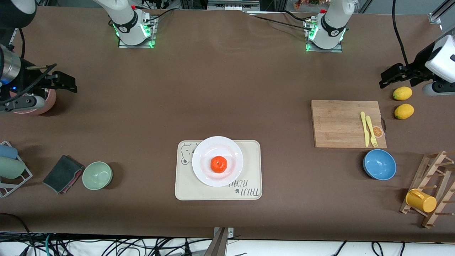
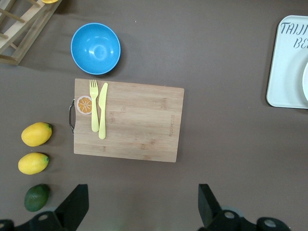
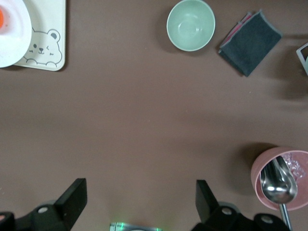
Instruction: Place orange and plate with both arms
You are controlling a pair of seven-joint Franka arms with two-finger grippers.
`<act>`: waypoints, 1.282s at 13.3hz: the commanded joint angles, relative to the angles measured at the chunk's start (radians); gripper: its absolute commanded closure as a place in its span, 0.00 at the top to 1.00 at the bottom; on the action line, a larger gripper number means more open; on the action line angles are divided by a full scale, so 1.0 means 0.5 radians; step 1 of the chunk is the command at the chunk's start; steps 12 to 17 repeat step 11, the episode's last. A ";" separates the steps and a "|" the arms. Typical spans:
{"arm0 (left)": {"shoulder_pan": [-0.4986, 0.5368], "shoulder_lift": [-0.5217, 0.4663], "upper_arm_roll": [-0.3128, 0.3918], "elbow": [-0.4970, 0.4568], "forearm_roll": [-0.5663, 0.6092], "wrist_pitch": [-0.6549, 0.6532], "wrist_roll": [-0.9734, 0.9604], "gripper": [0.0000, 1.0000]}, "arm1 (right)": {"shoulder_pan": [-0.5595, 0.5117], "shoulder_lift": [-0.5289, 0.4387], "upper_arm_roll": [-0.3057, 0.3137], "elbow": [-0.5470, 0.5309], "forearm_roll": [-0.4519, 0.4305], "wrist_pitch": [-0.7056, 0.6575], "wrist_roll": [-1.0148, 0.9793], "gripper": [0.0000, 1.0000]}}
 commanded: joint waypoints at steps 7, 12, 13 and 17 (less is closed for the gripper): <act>0.005 0.016 -0.019 0.051 0.031 -0.031 0.038 1.00 | -0.394 -0.192 0.296 -0.313 -0.006 0.215 -0.013 1.00; 0.002 0.016 -0.019 0.048 0.034 -0.031 0.038 1.00 | -0.376 -0.201 0.299 -0.291 -0.009 0.200 0.000 1.00; 0.002 0.016 -0.019 0.048 0.034 -0.031 0.038 1.00 | -0.376 -0.201 0.299 -0.291 -0.009 0.200 0.000 1.00; 0.002 0.016 -0.019 0.048 0.034 -0.031 0.038 1.00 | -0.376 -0.201 0.299 -0.291 -0.009 0.200 0.000 1.00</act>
